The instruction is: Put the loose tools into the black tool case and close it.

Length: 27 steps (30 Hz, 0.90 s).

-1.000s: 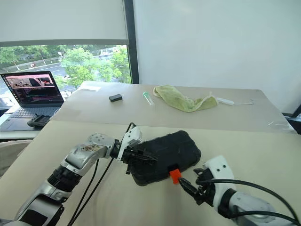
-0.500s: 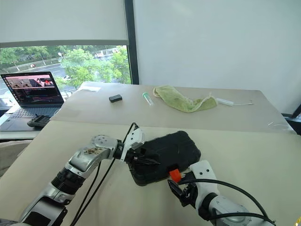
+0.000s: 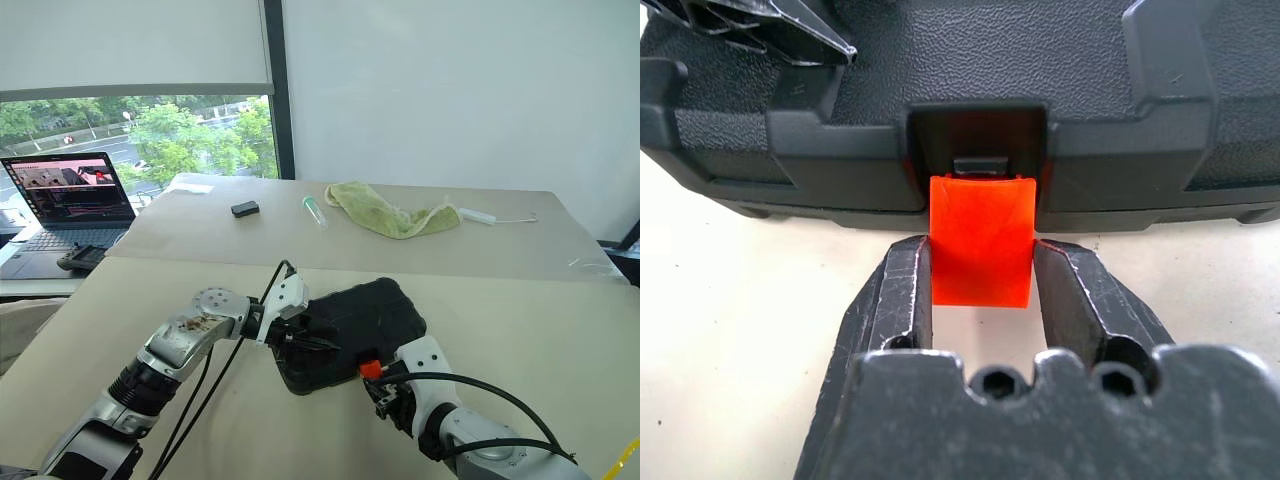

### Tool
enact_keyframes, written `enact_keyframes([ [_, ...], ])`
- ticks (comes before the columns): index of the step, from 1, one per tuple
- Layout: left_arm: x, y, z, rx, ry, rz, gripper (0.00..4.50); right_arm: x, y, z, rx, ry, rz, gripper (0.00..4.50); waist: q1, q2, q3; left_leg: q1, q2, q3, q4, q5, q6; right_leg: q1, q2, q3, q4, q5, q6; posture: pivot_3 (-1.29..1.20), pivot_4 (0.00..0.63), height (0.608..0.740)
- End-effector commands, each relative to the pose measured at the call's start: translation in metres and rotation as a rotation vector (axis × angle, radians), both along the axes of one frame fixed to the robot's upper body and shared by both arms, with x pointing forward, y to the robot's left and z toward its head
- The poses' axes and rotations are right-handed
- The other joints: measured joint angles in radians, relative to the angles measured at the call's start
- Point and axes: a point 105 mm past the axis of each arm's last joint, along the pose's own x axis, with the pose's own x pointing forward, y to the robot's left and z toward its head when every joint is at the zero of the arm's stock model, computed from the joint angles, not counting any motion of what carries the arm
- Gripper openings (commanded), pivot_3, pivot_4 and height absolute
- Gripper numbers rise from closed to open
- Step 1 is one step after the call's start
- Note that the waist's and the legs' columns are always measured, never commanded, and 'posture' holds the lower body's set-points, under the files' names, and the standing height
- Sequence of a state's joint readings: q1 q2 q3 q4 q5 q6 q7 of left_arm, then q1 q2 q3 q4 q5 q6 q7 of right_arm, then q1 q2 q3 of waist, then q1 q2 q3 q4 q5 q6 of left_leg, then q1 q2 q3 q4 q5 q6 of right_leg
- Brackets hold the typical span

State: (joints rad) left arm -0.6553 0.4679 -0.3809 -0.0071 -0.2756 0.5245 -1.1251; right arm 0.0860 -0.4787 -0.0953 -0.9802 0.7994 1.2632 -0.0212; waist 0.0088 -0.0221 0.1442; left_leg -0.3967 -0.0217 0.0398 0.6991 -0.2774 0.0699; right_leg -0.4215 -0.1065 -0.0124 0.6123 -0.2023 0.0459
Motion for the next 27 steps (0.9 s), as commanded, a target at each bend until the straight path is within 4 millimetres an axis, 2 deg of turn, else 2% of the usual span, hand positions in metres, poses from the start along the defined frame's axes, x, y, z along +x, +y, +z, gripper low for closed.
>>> enact_keyframes([
  [1, -0.0021, 0.0044, -0.0178, 0.052, 0.044, 0.020, 1.92, -0.0017, 0.0049, 0.0048, 0.017, -0.011, 0.034, 2.57, 0.000, 0.000, 0.000, 0.000, 0.000, 0.000, 0.000, 0.000, 0.000, 0.000, 0.000, 0.000, 0.000, 0.000, 0.000, 0.00, 0.150, 0.740],
  [2, -0.0022, 0.0042, -0.0178, 0.052, 0.043, 0.019, 1.92, -0.0008, 0.0044, 0.0047, 0.011, -0.015, 0.028, 2.80, 0.000, 0.000, 0.000, 0.000, 0.000, 0.000, 0.000, 0.000, 0.000, 0.000, 0.000, 0.000, 0.000, 0.000, 0.000, 0.00, 0.150, 0.740],
  [20, -0.0025, 0.0021, -0.0172, 0.045, 0.042, 0.022, 1.92, 0.0012, 0.0048, 0.0004, -0.020, -0.003, 0.036, 2.80, 0.001, 0.000, 0.000, 0.000, 0.000, 0.000, 0.000, 0.000, 0.000, 0.000, 0.000, 0.000, 0.000, 0.000, 0.000, 0.00, 0.150, 0.740],
  [23, -0.0031, 0.0013, -0.0177, 0.043, 0.043, 0.022, 1.92, 0.0016, 0.0038, 0.0004, -0.020, -0.004, 0.033, 2.12, 0.001, 0.000, 0.000, 0.000, 0.000, 0.000, 0.000, 0.000, 0.000, 0.000, 0.000, 0.000, 0.000, 0.000, 0.000, 0.00, 0.150, 0.740],
  [26, -0.0030, 0.0010, -0.0178, 0.043, 0.043, 0.021, 1.92, 0.0006, 0.0021, -0.0005, -0.028, 0.001, 0.032, 1.16, 0.001, 0.000, 0.000, 0.000, 0.000, 0.000, 0.000, 0.000, 0.000, 0.000, 0.000, 0.000, 0.000, 0.000, 0.000, 0.00, 0.150, 0.740],
  [27, -0.0030, 0.0008, -0.0179, 0.043, 0.043, 0.021, 1.92, 0.0000, 0.0012, -0.0010, -0.031, 0.003, 0.031, 1.16, 0.001, 0.000, 0.000, 0.000, 0.000, 0.000, 0.000, 0.000, 0.000, 0.000, 0.000, 0.000, 0.000, 0.000, 0.000, 0.00, 0.150, 0.740],
])
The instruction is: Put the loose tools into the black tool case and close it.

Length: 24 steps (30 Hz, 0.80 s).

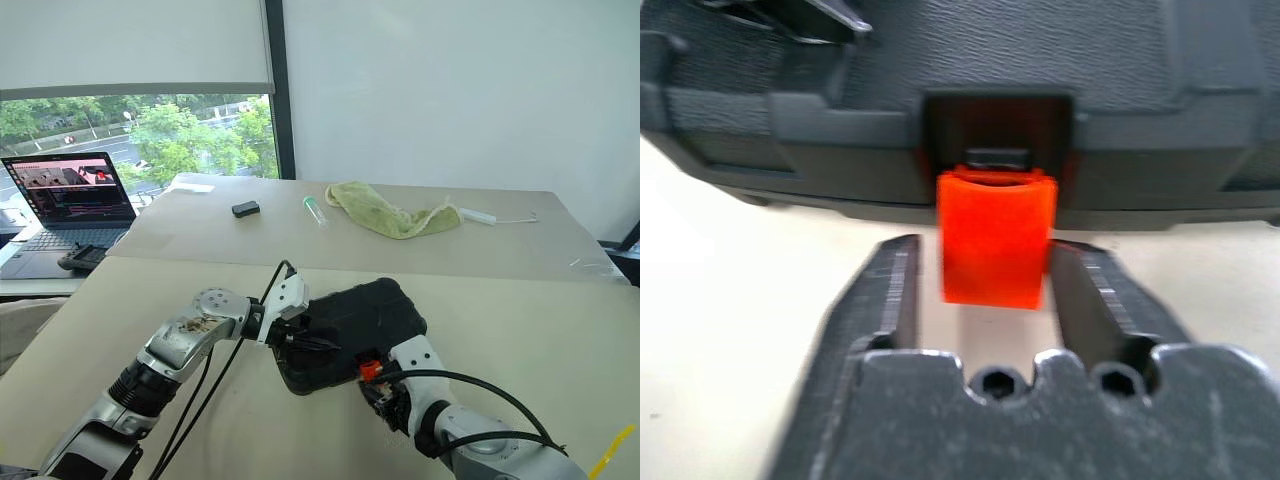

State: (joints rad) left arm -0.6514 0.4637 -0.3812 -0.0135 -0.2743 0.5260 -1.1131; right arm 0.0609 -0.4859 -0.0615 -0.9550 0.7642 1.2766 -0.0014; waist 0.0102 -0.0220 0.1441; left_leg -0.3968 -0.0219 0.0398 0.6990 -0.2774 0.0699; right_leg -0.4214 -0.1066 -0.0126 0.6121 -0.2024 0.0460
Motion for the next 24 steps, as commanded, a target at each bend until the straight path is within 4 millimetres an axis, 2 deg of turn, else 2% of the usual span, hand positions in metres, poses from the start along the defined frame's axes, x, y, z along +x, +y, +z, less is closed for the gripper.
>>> enact_keyframes([
  [1, -0.003, 0.002, -0.018, 0.047, 0.047, 0.014, 1.92, -0.004, -0.002, 0.003, -0.010, -0.012, 0.011, 1.16, 0.000, 0.000, 0.000, 0.000, 0.000, 0.000, 0.000, 0.000, 0.000, 0.000, 0.000, 0.000, 0.000, 0.000, 0.000, 0.00, 0.150, 0.740],
  [16, -0.004, 0.001, -0.024, 0.066, 0.066, 0.016, 1.92, 0.004, 0.000, 0.010, 0.016, -0.064, -0.002, 1.16, 0.001, 0.000, -0.001, 0.000, 0.000, 0.000, 0.000, 0.000, 0.000, 0.000, 0.000, 0.000, 0.000, 0.000, 0.000, 0.00, 0.150, 0.740],
  [24, -0.006, 0.001, -0.031, 0.085, 0.083, 0.007, 1.92, 0.007, 0.004, 0.022, 0.040, -0.131, 0.009, 1.16, 0.000, 0.000, -0.001, 0.000, 0.000, 0.000, 0.000, 0.000, 0.000, 0.000, 0.000, 0.000, 0.000, 0.000, 0.000, 0.00, 0.150, 0.740],
])
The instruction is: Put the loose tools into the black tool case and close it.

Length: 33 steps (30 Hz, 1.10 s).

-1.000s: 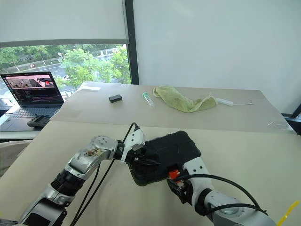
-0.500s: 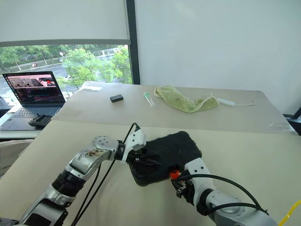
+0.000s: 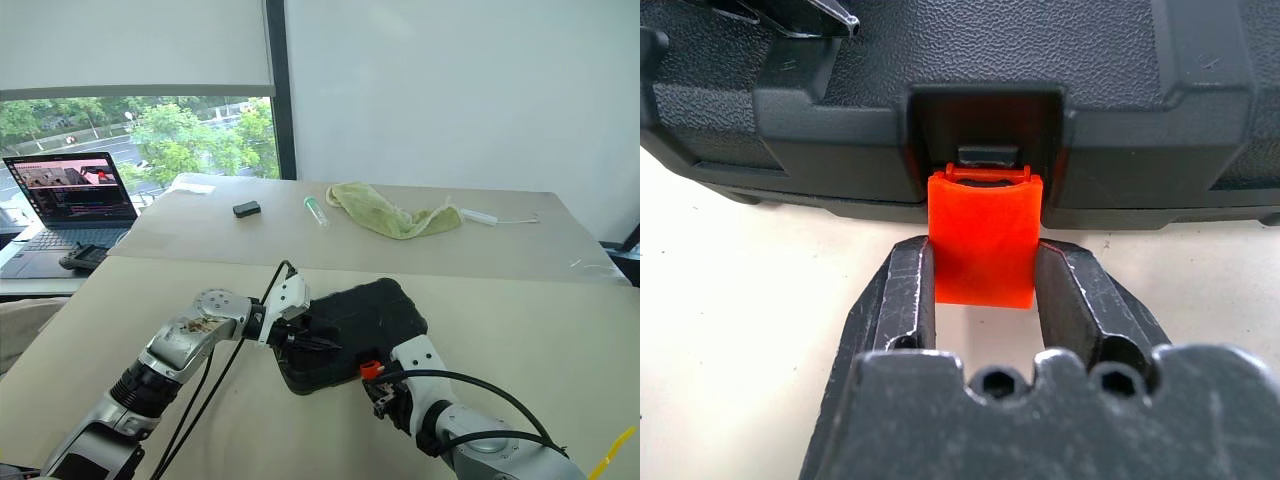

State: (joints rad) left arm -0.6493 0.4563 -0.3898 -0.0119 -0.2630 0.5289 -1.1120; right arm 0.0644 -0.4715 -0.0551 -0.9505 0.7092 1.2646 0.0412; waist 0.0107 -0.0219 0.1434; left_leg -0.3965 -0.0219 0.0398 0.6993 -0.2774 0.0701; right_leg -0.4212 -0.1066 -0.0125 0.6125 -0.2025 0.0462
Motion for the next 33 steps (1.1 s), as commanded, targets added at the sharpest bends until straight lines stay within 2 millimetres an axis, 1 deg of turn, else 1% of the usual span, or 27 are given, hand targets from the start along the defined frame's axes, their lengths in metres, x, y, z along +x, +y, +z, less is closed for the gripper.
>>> enact_keyframes([
  [1, -0.006, 0.003, -0.028, 0.078, 0.081, 0.009, 1.92, 0.006, 0.004, 0.023, 0.037, -0.126, 0.008, 1.16, -0.001, 0.000, 0.000, 0.000, 0.000, 0.000, 0.000, 0.000, 0.000, 0.000, 0.000, 0.000, 0.000, 0.000, 0.000, 0.00, 0.150, 0.740],
  [7, -0.008, 0.004, -0.037, 0.105, 0.095, 0.007, 1.92, 0.006, 0.005, 0.030, 0.045, -0.166, 0.017, 1.16, -0.001, 0.000, -0.001, 0.000, 0.000, 0.000, 0.000, 0.000, 0.000, 0.000, 0.000, 0.000, 0.000, 0.000, 0.000, 0.00, 0.150, 0.740],
  [14, -0.011, 0.002, -0.038, 0.110, 0.104, 0.001, 1.92, 0.008, 0.005, 0.034, 0.048, -0.193, 0.019, 1.16, 0.000, 0.000, -0.001, 0.000, 0.000, 0.000, 0.000, 0.000, 0.000, 0.000, 0.000, 0.000, 0.000, 0.000, 0.000, 0.00, 0.150, 0.740],
  [17, -0.012, 0.000, -0.037, 0.105, 0.109, -0.001, 1.92, 0.010, 0.005, 0.031, 0.039, -0.184, 0.022, 1.16, 0.000, 0.000, -0.001, 0.000, 0.000, 0.000, 0.000, 0.000, 0.000, 0.000, 0.000, 0.000, 0.000, 0.000, 0.000, 0.00, 0.150, 0.740],
  [19, -0.014, -0.002, -0.032, 0.086, 0.094, -0.016, 1.92, 0.011, 0.005, 0.027, 0.033, -0.172, 0.025, 1.16, 0.000, 0.000, -0.001, 0.000, 0.000, 0.000, 0.000, 0.000, 0.000, 0.000, 0.000, 0.000, 0.000, 0.000, 0.000, 0.00, 0.150, 0.740],
  [22, -0.012, -0.007, -0.019, 0.022, 0.077, -0.025, 1.92, 0.012, 0.005, 0.023, 0.026, -0.161, 0.033, 1.16, 0.000, 0.000, -0.001, 0.000, 0.000, 0.000, 0.000, 0.000, 0.000, 0.000, 0.000, 0.000, 0.000, 0.000, 0.000, 0.00, 0.150, 0.740],
  [24, -0.009, -0.005, -0.013, 0.000, 0.083, -0.033, 1.92, 0.013, 0.005, 0.021, 0.019, -0.154, 0.036, 1.16, -0.002, 0.000, -0.001, 0.000, 0.000, 0.000, 0.000, 0.000, 0.000, 0.000, 0.000, 0.000, 0.000, 0.000, 0.000, 0.00, 0.150, 0.740],
  [26, -0.008, 0.001, -0.016, 0.021, 0.091, -0.056, 1.92, 0.013, 0.004, 0.018, 0.013, -0.149, 0.040, 1.16, -0.004, 0.000, -0.001, 0.001, 0.000, 0.000, 0.000, 0.000, 0.000, 0.000, 0.000, 0.000, 0.000, 0.000, 0.000, 0.00, 0.150, 0.740],
  [28, -0.008, 0.006, -0.025, 0.065, 0.099, -0.071, 1.92, 0.014, 0.004, 0.018, 0.012, -0.150, 0.045, 1.16, -0.007, 0.000, -0.001, 0.001, 0.000, 0.000, 0.000, 0.000, 0.000, 0.000, 0.001, 0.000, 0.000, 0.000, 0.000, 0.00, 0.150, 0.740],
  [32, -0.010, 0.007, -0.036, 0.095, 0.120, -0.083, 1.92, 0.017, 0.006, 0.016, 0.024, -0.141, 0.069, 1.16, -0.012, 0.000, -0.001, 0.002, 0.001, 0.000, 0.000, 0.000, 0.000, 0.001, 0.001, 0.000, 0.000, 0.000, 0.000, 0.00, 0.150, 0.740],
  [33, -0.011, 0.007, -0.037, 0.097, 0.120, -0.086, 1.92, 0.019, 0.006, 0.016, 0.026, -0.141, 0.069, 1.66, -0.012, 0.000, -0.002, 0.002, 0.001, 0.000, 0.000, 0.000, 0.000, 0.001, 0.001, 0.001, 0.000, 0.000, 0.000, 0.00, 0.150, 0.740],
])
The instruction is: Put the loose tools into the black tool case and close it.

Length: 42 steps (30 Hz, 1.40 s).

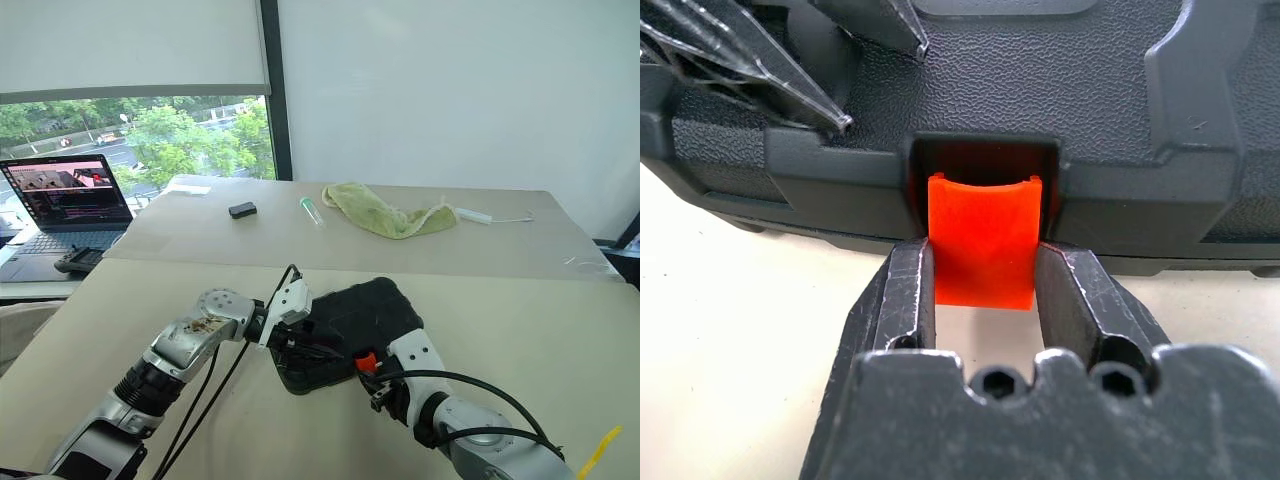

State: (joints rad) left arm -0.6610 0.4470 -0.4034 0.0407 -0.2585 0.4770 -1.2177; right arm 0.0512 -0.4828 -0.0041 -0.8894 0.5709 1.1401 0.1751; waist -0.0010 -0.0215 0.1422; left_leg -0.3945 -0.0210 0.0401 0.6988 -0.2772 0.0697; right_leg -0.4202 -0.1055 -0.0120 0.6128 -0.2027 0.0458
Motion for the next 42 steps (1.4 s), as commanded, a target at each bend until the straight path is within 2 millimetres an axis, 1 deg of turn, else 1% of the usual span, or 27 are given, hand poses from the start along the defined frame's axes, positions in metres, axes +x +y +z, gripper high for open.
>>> enact_keyframes([
  [1, -0.005, 0.009, -0.035, 0.099, 0.096, 0.021, 1.92, 0.009, 0.003, 0.012, 0.017, -0.071, 0.024, 2.18, -0.001, 0.000, -0.001, 0.001, 0.000, 0.000, 0.000, 0.000, 0.000, 0.001, 0.000, 0.000, 0.000, 0.000, 0.000, 0.00, 0.150, 0.740],
  [3, -0.005, 0.009, -0.037, 0.106, 0.093, 0.026, 1.92, 0.010, 0.003, 0.009, 0.003, -0.065, 0.035, 2.72, -0.001, 0.000, -0.001, 0.002, 0.000, 0.000, 0.000, 0.000, 0.000, 0.002, 0.000, 0.000, 0.000, 0.000, 0.000, 0.00, 0.150, 0.740],
  [5, -0.004, 0.009, -0.038, 0.106, 0.094, 0.035, 1.92, 0.007, 0.004, 0.010, 0.019, -0.059, 0.041, 3.45, -0.001, 0.000, -0.002, 0.003, 0.000, 0.000, -0.001, 0.000, 0.000, 0.002, 0.000, 0.000, 0.000, 0.000, 0.000, 0.00, 0.150, 0.740],
  [10, 0.001, 0.011, -0.040, 0.105, 0.087, 0.061, 1.92, -0.006, -0.004, 0.019, 0.016, -0.062, 0.060, 3.45, 0.004, 0.000, -0.004, 0.003, 0.000, 0.000, -0.001, 0.000, 0.000, 0.003, 0.000, 0.000, 0.000, 0.000, 0.000, 0.00, 0.150, 0.740],
  [14, 0.004, 0.009, -0.040, 0.098, 0.084, 0.074, 1.92, -0.011, -0.015, 0.017, 0.005, -0.032, 0.029, 3.45, 0.008, -0.001, -0.006, 0.003, 0.001, 0.000, -0.001, 0.000, 0.000, 0.003, 0.000, 0.000, -0.001, 0.000, 0.000, 0.00, 0.150, 0.740],
  [15, 0.005, 0.009, -0.040, 0.097, 0.083, 0.075, 1.92, -0.014, -0.016, 0.014, 0.004, -0.012, 0.031, 2.94, 0.009, -0.001, -0.006, 0.004, 0.001, 0.000, -0.001, 0.000, 0.000, 0.004, 0.000, 0.000, -0.001, 0.000, 0.000, 0.00, 0.150, 0.740],
  [16, 0.006, 0.008, -0.040, 0.096, 0.082, 0.076, 1.92, -0.016, -0.017, 0.011, 0.002, 0.006, 0.034, 2.79, 0.010, -0.001, -0.006, 0.005, 0.001, 0.000, -0.002, 0.000, 0.000, 0.005, 0.000, 0.000, -0.001, -0.001, 0.000, 0.00, 0.150, 0.740],
  [17, 0.006, 0.008, -0.040, 0.097, 0.081, 0.077, 1.92, -0.017, -0.017, 0.009, -0.002, 0.017, 0.033, 2.53, 0.011, 0.000, -0.007, 0.005, 0.001, 0.000, -0.002, 0.000, 0.000, 0.006, -0.001, 0.000, -0.001, -0.001, 0.000, 0.00, 0.150, 0.740],
  [19, 0.007, 0.007, -0.040, 0.096, 0.076, 0.077, 1.92, -0.017, -0.016, 0.004, 0.001, 0.039, 0.034, 1.85, 0.010, 0.000, -0.007, 0.006, 0.001, 0.000, -0.002, 0.000, 0.000, 0.007, -0.001, 0.000, -0.002, -0.001, -0.001, 0.00, 0.150, 0.740],
  [21, 0.008, 0.007, -0.040, 0.095, 0.074, 0.079, 1.92, -0.016, -0.013, 0.003, 0.012, 0.043, 0.035, 1.07, 0.011, 0.000, -0.007, 0.007, 0.001, 0.000, -0.002, 0.000, 0.000, 0.007, -0.001, 0.000, -0.002, -0.002, -0.001, 0.00, 0.150, 0.740],
  [22, 0.008, 0.007, -0.040, 0.096, 0.073, 0.080, 1.92, -0.015, -0.010, 0.002, 0.014, 0.042, 0.043, 0.90, 0.011, 0.000, -0.007, 0.007, 0.001, 0.000, -0.002, 0.000, 0.000, 0.008, -0.001, 0.000, -0.002, -0.002, -0.001, 0.00, 0.150, 0.740],
  [24, 0.009, 0.007, -0.040, 0.097, 0.069, 0.079, 1.92, -0.013, -0.008, 0.003, 0.015, 0.034, 0.044, 0.12, 0.012, 0.000, -0.007, 0.007, 0.001, 0.000, -0.002, 0.000, 0.000, 0.008, -0.001, 0.000, -0.002, -0.002, -0.001, 0.00, 0.150, 0.740],
  [25, 0.009, 0.007, -0.040, 0.097, 0.068, 0.079, 1.92, -0.012, -0.008, 0.003, 0.019, 0.029, 0.038, 0.03, 0.012, 0.000, -0.007, 0.007, 0.001, 0.000, -0.002, 0.000, 0.000, 0.008, -0.001, 0.000, -0.002, -0.002, -0.001, 0.00, 0.150, 0.740],
  [30, 0.008, 0.008, -0.041, 0.101, 0.071, 0.078, 1.92, -0.005, -0.001, 0.002, 0.034, 0.027, 0.055, 0.03, 0.012, -0.001, -0.007, 0.007, 0.001, 0.000, -0.002, 0.000, 0.000, 0.008, -0.001, 0.000, -0.002, -0.002, 0.000, 0.00, 0.150, 0.740],
  [34, 0.006, 0.006, -0.043, 0.104, 0.076, 0.070, 1.92, 0.007, 0.001, -0.005, 0.026, 0.037, 0.047, 0.03, 0.011, -0.001, -0.007, 0.007, 0.001, 0.000, -0.002, 0.000, 0.000, 0.008, -0.001, 0.000, -0.002, -0.002, -0.001, 0.00, 0.150, 0.740],
  [37, 0.004, 0.005, -0.044, 0.107, 0.076, 0.064, 1.92, 0.017, 0.003, -0.007, 0.035, 0.026, 0.041, 0.03, 0.011, -0.001, -0.007, 0.007, 0.001, 0.000, -0.003, 0.000, 0.000, 0.008, -0.001, 0.000, -0.002, -0.003, -0.001, 0.00, 0.150, 0.740],
  [42, 0.001, 0.006, -0.046, 0.112, 0.074, 0.062, 1.92, 0.022, 0.007, -0.004, 0.046, 0.005, 0.069, 0.03, 0.010, -0.001, -0.007, 0.007, 0.001, 0.000, -0.003, 0.000, 0.000, 0.008, -0.001, 0.000, -0.002, -0.003, -0.001, 0.00, 0.150, 0.740],
])
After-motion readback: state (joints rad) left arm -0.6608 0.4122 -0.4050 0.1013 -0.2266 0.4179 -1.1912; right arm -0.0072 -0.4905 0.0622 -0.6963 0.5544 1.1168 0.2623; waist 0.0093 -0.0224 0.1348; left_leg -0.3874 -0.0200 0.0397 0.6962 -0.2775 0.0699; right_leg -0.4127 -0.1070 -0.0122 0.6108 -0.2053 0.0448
